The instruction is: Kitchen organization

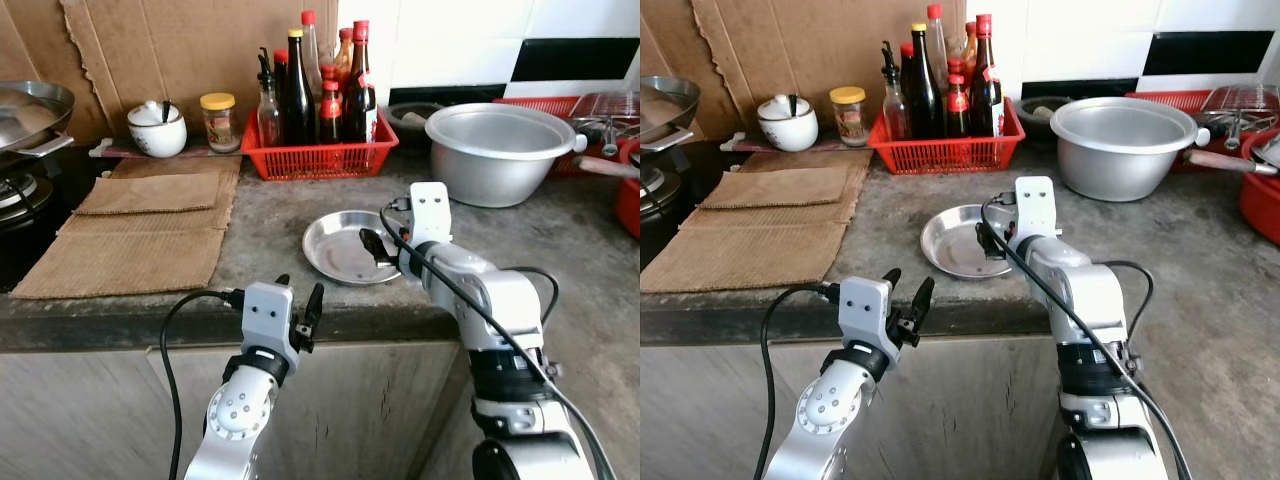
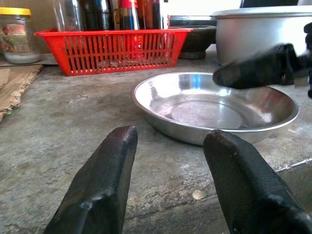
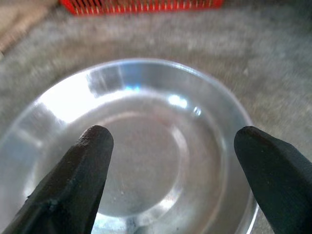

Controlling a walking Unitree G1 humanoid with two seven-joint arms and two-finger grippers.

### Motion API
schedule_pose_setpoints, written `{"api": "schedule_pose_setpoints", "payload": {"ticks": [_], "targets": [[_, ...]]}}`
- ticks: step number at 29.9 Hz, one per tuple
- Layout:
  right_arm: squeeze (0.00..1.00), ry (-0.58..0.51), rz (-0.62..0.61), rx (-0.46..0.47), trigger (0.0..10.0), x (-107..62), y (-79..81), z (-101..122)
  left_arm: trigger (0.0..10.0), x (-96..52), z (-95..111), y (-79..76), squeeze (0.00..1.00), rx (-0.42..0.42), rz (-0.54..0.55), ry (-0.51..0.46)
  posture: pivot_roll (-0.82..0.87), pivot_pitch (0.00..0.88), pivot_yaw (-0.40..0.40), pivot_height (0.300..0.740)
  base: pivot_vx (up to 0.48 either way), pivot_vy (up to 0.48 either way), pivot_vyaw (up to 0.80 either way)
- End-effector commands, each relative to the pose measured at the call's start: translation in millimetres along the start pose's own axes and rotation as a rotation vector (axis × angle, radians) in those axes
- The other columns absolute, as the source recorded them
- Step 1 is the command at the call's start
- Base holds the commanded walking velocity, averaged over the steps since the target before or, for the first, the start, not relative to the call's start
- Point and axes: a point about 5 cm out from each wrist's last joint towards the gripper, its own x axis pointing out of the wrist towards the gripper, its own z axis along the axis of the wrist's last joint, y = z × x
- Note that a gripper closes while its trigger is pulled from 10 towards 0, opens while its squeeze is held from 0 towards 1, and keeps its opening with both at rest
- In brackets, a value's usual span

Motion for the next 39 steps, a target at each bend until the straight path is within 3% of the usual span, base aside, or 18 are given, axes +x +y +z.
{"api": "schedule_pose_setpoints", "payload": {"ticks": [1, 8, 24, 30, 39], "targets": [[0.0, 0.045, -0.008, -0.01, 10.0, 2.7, 0.8, -1, 10.0, -0.5, 0, -0.8, 0.0, -0.001, 0.002, 0.005, 0.08, 0.0, -0.034, 0.74, 0.0, 0.0, 0.0], [0.0, 0.119, 0.004, 0.0, 10.0, 6.5, 3.3, -7, 10.0, -0.8, 0, -1.5, 0.0, -0.003, 0.002, 0.004, 0.08, 0.0, -0.037, 0.74, 0.0, 0.0, 0.0], [0.0, -0.063, -0.068, 0.077, 10.0, 4.7, -7.4, 25, 10.0, -1.0, -1, -3.3, 0.0, -0.006, -0.008, 0.006, 0.08, 0.0, -0.033, 0.74, 0.0, 0.0, 0.0], [0.0, -0.002, -0.169, 0.022, 10.0, 7.1, -18.1, 14, 10.0, -1.2, -1, -3.6, 0.0, -0.009, -0.006, 0.008, 0.08, 0.001, -0.034, 0.74, 0.0, 0.0, 0.0], [0.0, 0.143, -0.116, 0.003, 10.0, 11.2, -7.2, -12, 10.0, -1.2, 0, -4.3, 0.0, -0.012, -0.005, 0.003, 0.08, 0.003, -0.035, 0.74, 0.0, 0.0, 0.0]]}}
